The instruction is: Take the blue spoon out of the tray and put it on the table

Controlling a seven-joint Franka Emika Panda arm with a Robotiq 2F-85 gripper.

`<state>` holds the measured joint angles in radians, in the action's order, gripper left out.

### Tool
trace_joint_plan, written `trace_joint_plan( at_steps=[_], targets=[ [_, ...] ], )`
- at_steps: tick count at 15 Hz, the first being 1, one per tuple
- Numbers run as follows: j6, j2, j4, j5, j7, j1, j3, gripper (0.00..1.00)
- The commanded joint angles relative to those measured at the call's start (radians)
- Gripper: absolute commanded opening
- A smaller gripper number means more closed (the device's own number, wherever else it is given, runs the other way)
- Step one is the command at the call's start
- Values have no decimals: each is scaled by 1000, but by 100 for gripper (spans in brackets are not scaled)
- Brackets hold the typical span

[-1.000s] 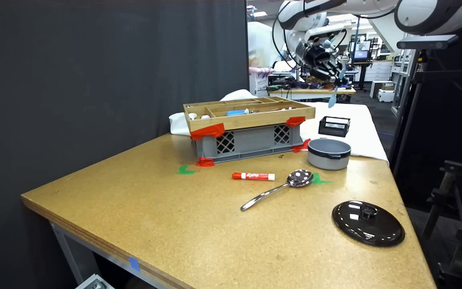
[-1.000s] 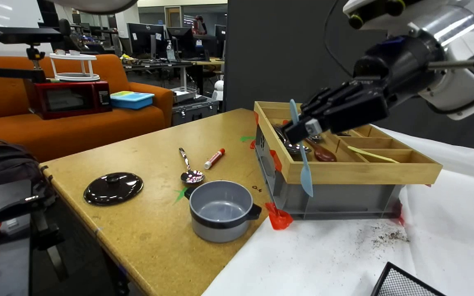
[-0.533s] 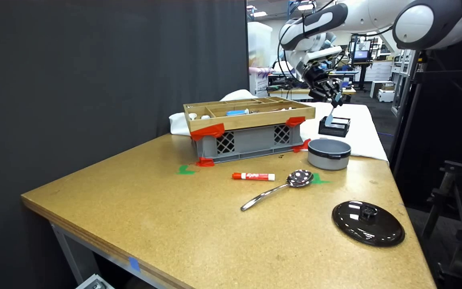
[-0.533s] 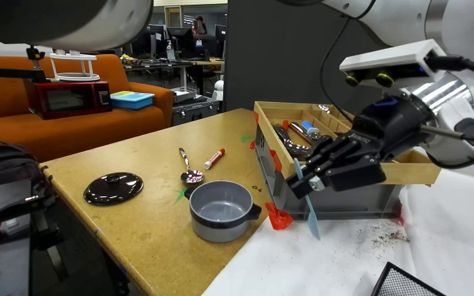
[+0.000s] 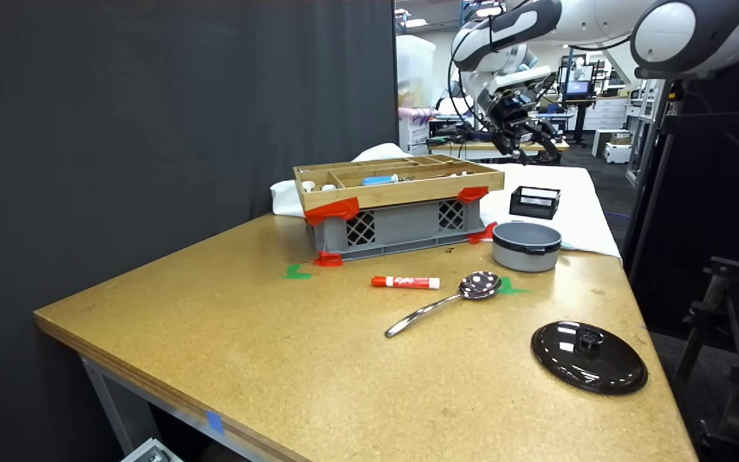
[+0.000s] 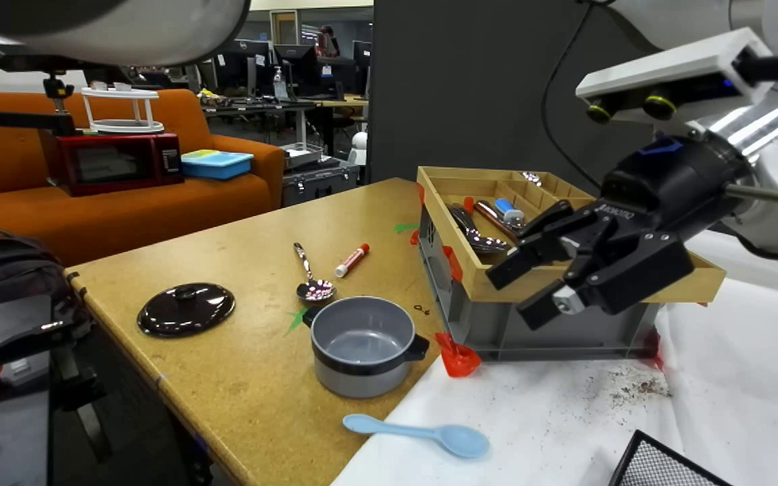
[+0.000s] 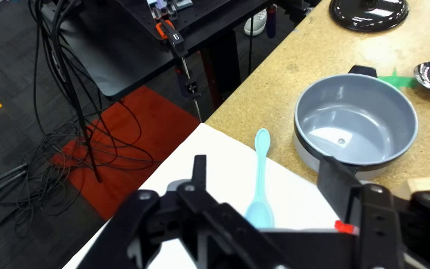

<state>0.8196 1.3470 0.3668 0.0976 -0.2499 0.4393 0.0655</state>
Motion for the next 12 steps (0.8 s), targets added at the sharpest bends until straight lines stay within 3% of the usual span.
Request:
trace_joint_plan(
  at_steps=[1, 3, 12],
  targets=[
    [-34, -55, 24, -3, -19, 0, 6, 99],
    [-57, -86, 24, -2, -38, -1, 8, 100],
    [63, -218, -8, 18, -18, 4, -14, 100]
  ],
)
